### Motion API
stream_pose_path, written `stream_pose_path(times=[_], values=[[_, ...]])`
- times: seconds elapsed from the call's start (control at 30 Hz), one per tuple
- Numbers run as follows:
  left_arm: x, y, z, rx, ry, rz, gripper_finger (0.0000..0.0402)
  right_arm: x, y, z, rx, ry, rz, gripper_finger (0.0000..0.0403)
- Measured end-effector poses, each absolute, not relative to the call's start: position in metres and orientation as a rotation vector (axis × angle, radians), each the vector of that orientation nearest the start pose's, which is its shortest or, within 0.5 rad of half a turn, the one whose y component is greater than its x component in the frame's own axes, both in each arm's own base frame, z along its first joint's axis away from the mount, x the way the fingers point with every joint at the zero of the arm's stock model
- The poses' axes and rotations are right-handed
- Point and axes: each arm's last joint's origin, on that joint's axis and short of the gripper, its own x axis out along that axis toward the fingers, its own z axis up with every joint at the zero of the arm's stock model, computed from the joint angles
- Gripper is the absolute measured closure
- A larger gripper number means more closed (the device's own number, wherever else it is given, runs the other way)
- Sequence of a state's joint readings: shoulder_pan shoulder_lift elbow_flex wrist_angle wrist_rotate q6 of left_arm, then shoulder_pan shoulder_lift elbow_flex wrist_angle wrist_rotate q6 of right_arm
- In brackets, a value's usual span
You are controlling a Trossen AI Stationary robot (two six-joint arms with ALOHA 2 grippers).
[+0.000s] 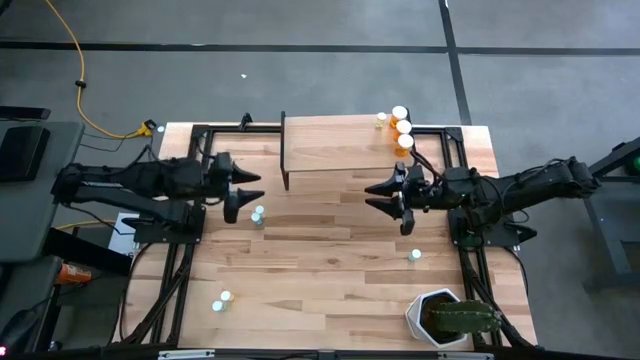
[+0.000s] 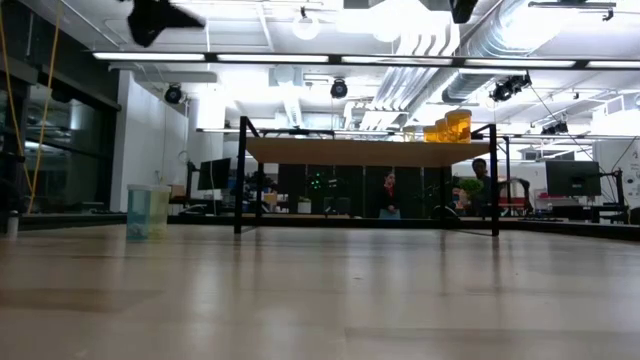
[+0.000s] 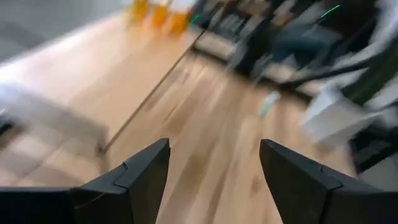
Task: Pick and place medicine bottles onto shelf by color
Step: Put the top yellow pill bottle on the shelf aligned with the yellow pill bottle
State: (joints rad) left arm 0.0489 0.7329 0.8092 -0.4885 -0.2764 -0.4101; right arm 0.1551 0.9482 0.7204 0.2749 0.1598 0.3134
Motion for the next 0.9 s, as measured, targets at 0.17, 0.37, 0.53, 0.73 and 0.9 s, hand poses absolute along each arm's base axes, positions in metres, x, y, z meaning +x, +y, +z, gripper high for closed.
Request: stream_pose_path(times=[0.17, 0.37, 0.53, 0.73, 0.9], values=[[0.158, 0.021, 0.307, -0.482, 0.495, 0.547, 0.0151, 0.213, 0.029, 0.325, 0.32, -0.041, -0.001, 0.0265], [0.174, 0.027, 0.273, -0.542, 0.798, 0.635, 0.0117, 0.213, 0.029, 0.321, 0.317, -0.003, -0.007, 0.0265], [0.193, 0.036, 0.244, -0.732, 0.957, 0.768, 0.0109, 0.213, 0.028, 0.317, 0.362, 0.04, -0.016, 0.0265], [0.212, 0.045, 0.214, -0.796, 1.079, 0.88, 0.0108, 0.212, 0.028, 0.314, 0.398, 0.072, -0.024, 0.0265], [0.219, 0.05, 0.2, -0.848, 1.127, 0.937, 0.0108, 0.213, 0.028, 0.313, 0.398, 0.076, -0.024, 0.0265]])
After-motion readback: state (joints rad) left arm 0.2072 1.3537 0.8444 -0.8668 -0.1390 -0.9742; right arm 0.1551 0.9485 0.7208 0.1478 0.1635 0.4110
